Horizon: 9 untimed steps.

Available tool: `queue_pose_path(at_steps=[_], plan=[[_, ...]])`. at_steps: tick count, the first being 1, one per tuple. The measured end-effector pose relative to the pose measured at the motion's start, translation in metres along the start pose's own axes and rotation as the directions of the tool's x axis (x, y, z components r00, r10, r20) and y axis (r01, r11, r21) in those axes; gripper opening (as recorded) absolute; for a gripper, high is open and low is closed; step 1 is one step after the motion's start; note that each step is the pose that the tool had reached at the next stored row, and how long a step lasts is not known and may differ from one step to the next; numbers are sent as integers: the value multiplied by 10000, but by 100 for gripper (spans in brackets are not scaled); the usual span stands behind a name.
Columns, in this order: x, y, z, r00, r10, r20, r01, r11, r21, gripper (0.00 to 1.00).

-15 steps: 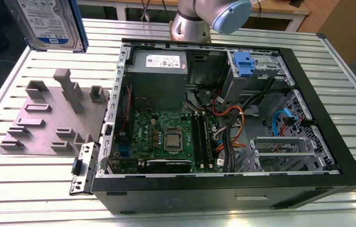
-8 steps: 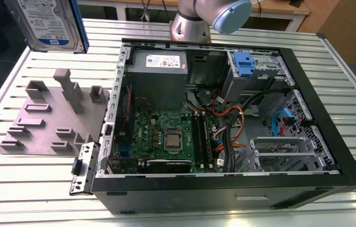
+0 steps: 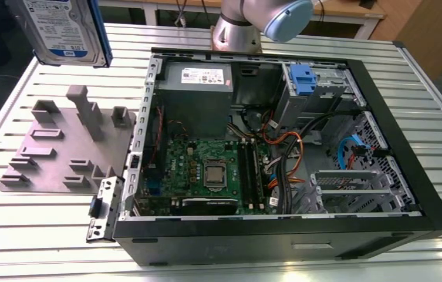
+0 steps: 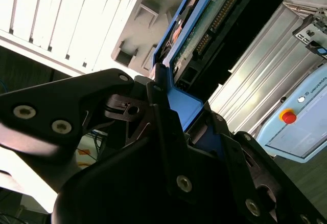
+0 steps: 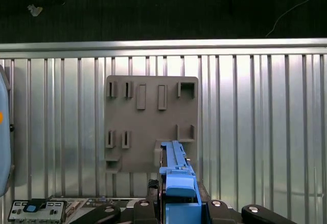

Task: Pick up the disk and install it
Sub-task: 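Pick up the disk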

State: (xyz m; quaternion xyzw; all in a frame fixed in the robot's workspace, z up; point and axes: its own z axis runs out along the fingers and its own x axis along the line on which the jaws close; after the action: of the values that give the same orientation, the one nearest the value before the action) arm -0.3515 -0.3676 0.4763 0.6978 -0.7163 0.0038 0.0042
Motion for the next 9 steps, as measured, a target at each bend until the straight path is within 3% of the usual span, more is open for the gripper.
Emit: queue_pose_path(at_steps=[9], plan=[[-2, -66, 0, 10000, 1, 0, -1, 10000, -1, 37]])
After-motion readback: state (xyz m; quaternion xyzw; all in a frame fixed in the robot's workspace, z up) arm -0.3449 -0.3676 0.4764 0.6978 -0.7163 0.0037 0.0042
